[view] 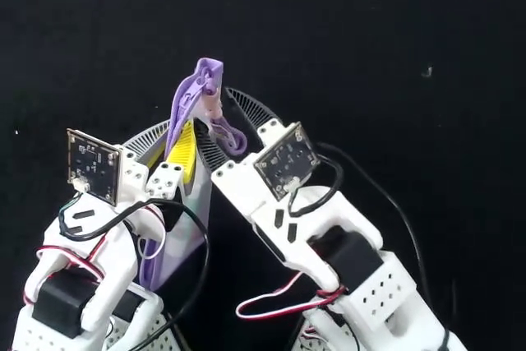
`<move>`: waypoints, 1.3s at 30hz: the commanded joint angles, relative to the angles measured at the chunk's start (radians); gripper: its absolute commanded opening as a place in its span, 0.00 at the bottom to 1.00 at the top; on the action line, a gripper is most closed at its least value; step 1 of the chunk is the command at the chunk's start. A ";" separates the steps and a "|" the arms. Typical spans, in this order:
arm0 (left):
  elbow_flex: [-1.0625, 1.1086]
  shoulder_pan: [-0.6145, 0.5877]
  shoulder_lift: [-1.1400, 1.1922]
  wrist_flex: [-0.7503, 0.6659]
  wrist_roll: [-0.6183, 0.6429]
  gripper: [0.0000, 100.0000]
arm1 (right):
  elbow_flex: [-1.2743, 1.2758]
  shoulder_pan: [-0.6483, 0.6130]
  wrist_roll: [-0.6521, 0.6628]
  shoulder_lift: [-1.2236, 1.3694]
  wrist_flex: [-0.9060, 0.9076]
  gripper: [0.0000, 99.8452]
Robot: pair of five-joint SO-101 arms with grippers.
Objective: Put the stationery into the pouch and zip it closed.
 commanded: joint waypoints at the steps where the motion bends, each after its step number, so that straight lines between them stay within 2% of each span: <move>1: -0.024 -0.007 -0.020 0.000 -0.005 0.03 | -0.008 -0.015 0.009 0.016 -0.037 0.19; 11: -0.025 -0.007 -0.021 0.006 -0.005 0.03 | -0.033 -0.015 0.011 0.054 -0.029 0.18; 17: -0.024 -0.007 -0.021 0.006 -0.003 0.03 | -0.033 -0.015 0.023 0.053 -0.032 0.01; 25: -0.022 -0.007 -0.021 0.008 -0.002 0.03 | -0.028 -0.006 0.060 0.051 -0.037 0.01; 31: -0.005 0.001 -0.021 0.002 -0.002 0.03 | -0.031 0.129 0.049 0.051 -0.049 0.01; 34: -0.002 0.001 -0.021 0.000 -0.002 0.03 | -0.030 0.132 -0.029 0.051 -0.044 0.02; 36: -0.002 0.002 -0.021 0.000 -0.002 0.03 | -0.030 0.132 -0.092 0.051 -0.046 0.06; 39: -0.005 0.002 -0.021 0.006 -0.003 0.03 | -0.024 0.133 -0.135 0.051 -0.046 0.18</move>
